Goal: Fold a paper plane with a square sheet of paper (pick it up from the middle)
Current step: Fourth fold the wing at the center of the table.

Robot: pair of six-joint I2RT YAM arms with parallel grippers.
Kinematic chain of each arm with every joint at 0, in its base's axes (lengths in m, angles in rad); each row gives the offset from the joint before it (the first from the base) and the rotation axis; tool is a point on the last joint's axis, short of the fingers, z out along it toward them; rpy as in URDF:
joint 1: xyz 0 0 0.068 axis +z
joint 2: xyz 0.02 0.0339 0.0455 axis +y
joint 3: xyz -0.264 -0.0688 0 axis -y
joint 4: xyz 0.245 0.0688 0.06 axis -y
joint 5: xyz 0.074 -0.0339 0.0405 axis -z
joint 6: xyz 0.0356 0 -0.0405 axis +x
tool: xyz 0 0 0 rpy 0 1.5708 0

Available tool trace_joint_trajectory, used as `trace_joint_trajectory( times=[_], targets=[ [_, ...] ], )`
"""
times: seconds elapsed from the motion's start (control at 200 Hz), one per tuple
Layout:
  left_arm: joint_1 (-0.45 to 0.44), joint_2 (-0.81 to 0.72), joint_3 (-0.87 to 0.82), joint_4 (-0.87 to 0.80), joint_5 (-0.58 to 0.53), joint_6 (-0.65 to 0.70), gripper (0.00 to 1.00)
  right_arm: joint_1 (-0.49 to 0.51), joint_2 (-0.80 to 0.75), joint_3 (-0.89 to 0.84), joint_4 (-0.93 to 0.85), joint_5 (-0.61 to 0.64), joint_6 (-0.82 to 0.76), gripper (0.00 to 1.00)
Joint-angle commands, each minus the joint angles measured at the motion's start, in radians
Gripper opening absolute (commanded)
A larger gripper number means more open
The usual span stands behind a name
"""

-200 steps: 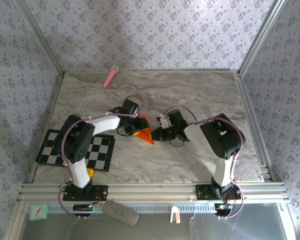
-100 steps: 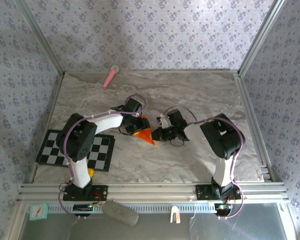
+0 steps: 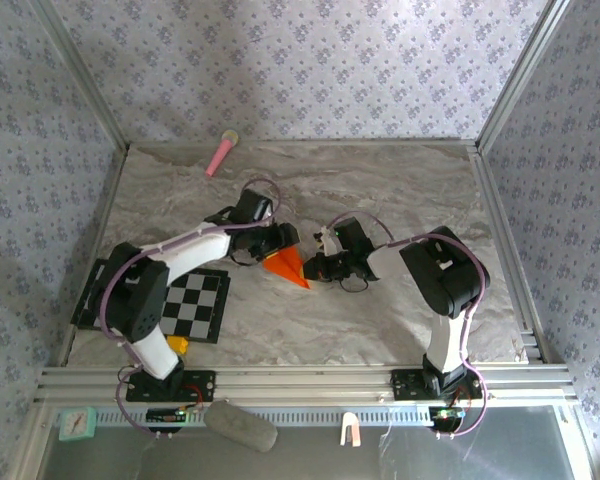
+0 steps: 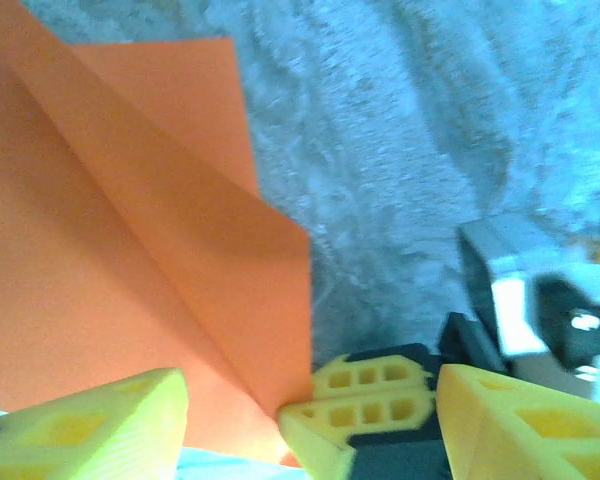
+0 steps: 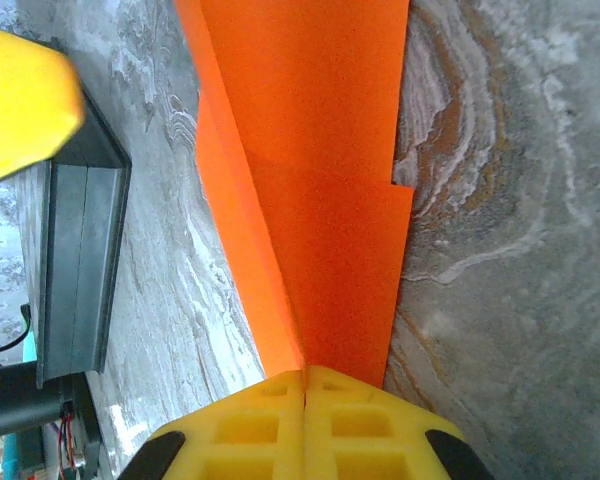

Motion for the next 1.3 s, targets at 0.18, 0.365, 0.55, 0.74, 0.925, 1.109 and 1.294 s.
trace_joint_trajectory(
  times=[0.18,0.365,0.55,0.74,0.925,1.109,1.294],
  targets=[
    [0.01,0.03,-0.126,0.268,0.145,-0.05,0.47,-0.015,0.046,-0.002,-0.081,0.034,0.016,0.02],
    [0.01,0.054,-0.15,0.319,0.169,-0.061,0.34,-0.019,0.047,-0.005,-0.08,0.034,0.018,0.02],
    [0.01,0.089,-0.167,0.359,0.188,-0.078,0.26,-0.021,0.051,-0.003,-0.078,0.031,0.02,0.03],
    [0.01,0.106,-0.163,0.364,0.185,-0.074,0.24,-0.023,0.054,-0.005,-0.08,0.03,0.022,0.05],
    [0.011,0.129,-0.151,0.364,0.192,-0.083,0.22,-0.025,0.05,-0.005,-0.089,0.033,0.024,0.07],
    [0.011,0.136,-0.139,0.347,0.184,-0.08,0.21,-0.026,0.046,-0.005,-0.101,0.035,0.028,0.07],
    [0.011,0.146,-0.131,0.335,0.193,-0.083,0.2,-0.028,0.04,-0.006,-0.11,0.044,0.028,0.06]
  ],
)
